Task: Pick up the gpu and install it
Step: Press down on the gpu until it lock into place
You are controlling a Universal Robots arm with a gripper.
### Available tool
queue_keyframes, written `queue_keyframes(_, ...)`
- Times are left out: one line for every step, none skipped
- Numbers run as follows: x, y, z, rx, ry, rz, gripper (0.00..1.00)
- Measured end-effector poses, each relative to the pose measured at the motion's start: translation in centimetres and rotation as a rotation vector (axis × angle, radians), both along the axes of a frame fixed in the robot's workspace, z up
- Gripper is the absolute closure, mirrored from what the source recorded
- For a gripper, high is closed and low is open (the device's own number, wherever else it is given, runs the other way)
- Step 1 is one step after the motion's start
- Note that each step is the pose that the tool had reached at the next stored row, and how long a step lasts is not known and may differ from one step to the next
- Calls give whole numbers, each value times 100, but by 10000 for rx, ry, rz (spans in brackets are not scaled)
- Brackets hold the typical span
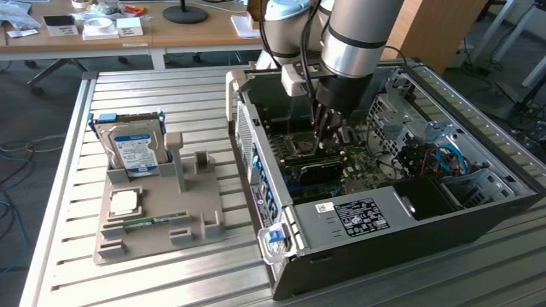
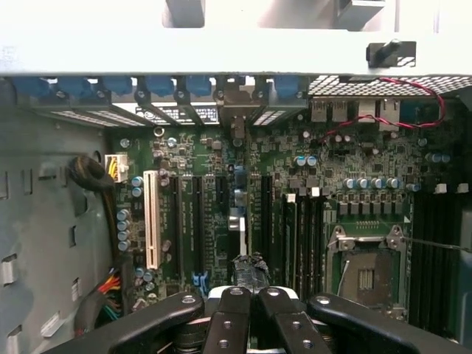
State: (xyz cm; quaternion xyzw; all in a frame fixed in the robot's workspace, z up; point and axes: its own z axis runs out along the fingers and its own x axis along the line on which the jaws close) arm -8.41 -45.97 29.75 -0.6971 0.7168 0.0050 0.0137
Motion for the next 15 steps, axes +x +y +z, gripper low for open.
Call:
queue_keyframes(0,6,-12,1,0,-9,89)
queue_keyframes(1,10,-27,1,0,-20,89)
queue_keyframes(1,13,-43,0,3,-32,89)
queue_keyframes(1,15,-62,1,5,-44,89)
queue_keyframes(0,16,-79,-1,8,-57,89)
queue_keyframes(0,18,-97,-1,9,-66,89)
queue_keyframes(0,19,-116,-1,11,-76,89)
queue_keyframes(0,20,-132,-1,13,-87,89)
queue_keyframes(0,21,-141,-1,14,-95,89)
queue_keyframes(0,21,-142,-2,14,-97,89)
queue_keyframes(0,22,-142,-2,14,-97,89)
queue_keyframes(0,22,-142,-2,14,-97,89)
queue_keyframes(0,22,-142,-2,14,-98,89)
queue_keyframes(0,22,-143,-1,14,-98,89)
queue_keyframes(-1,28,-146,2,13,-101,89)
